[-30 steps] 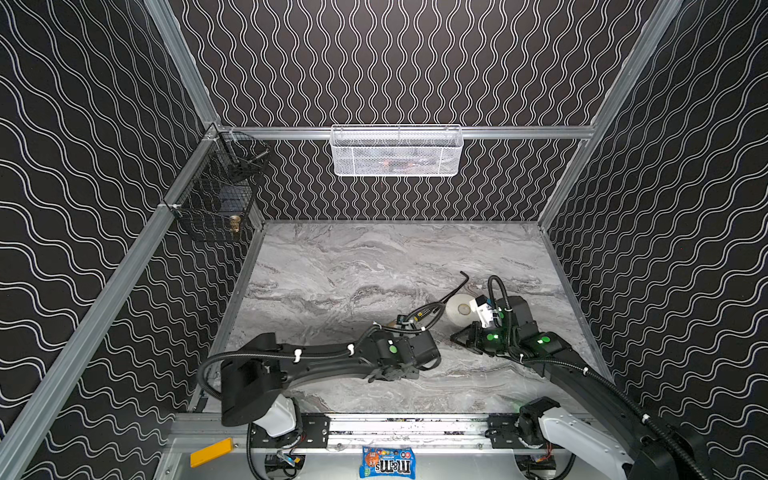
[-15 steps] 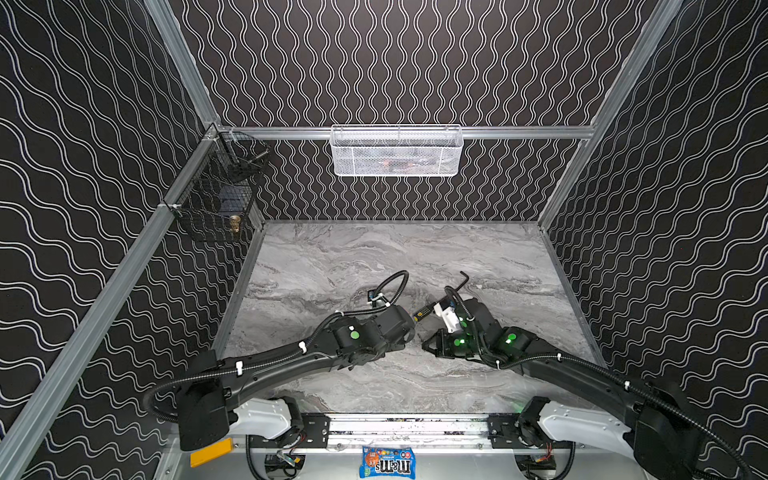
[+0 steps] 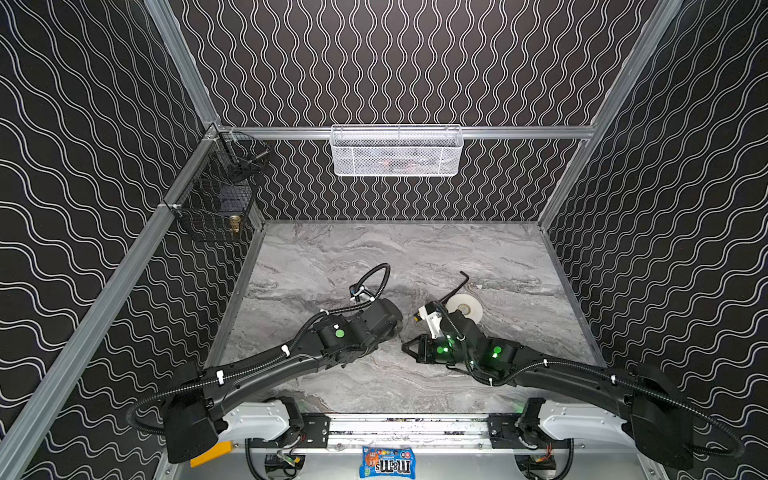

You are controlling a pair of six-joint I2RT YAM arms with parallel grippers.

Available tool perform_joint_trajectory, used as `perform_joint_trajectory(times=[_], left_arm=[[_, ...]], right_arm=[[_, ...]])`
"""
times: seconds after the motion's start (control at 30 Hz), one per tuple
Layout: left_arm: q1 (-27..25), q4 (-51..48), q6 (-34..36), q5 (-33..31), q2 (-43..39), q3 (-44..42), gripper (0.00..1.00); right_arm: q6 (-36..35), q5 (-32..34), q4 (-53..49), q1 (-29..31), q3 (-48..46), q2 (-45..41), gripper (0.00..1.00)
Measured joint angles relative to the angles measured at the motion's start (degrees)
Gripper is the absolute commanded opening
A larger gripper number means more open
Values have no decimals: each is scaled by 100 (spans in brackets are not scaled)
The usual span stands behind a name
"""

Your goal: Unlock with the key

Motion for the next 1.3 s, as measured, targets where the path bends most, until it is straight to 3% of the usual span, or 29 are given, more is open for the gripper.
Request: perform_joint_trajectory(times=[0.53,1.3], left_arm=[[11,33,-273,-9,52,7,8],[15,72,-378,-101,-61,-94,7]], right_arm=[[190,155,994,393,-26,343,0],[278,592,1003,439,192,603,0]])
